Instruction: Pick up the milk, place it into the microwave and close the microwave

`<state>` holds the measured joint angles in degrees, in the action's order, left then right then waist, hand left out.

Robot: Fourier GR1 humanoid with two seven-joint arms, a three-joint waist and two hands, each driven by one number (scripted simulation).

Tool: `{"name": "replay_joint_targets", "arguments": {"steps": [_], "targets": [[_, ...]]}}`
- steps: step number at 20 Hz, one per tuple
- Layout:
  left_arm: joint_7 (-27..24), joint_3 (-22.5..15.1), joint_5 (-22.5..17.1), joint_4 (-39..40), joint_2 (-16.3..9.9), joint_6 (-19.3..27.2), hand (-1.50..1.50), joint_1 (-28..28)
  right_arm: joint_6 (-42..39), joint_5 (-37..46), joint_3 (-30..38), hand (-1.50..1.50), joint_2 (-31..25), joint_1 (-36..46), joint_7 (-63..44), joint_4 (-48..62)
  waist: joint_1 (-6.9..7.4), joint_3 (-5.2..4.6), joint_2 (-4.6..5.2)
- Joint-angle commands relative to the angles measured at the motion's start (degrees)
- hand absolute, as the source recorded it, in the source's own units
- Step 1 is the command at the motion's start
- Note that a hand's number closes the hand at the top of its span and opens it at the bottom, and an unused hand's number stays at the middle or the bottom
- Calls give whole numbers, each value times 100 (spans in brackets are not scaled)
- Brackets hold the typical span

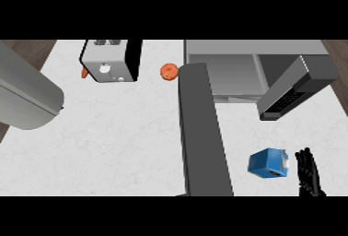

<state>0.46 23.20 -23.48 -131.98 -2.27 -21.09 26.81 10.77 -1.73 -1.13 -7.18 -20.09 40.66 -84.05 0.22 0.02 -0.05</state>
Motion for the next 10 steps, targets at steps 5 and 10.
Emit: {"name": "replay_joint_targets", "arguments": {"steps": [5, 10], "targets": [[-11, -63, 88, -226, 218, -15, -150, 85, 65, 181, 226, -150, 99, 686, 302, 1012, 10, -1, 1], [-29, 202, 121, 145, 106, -172, -150, -134, -83, 138, 678, -150, -111, 1377, 944, 2381, 12, 0, 4]]}}
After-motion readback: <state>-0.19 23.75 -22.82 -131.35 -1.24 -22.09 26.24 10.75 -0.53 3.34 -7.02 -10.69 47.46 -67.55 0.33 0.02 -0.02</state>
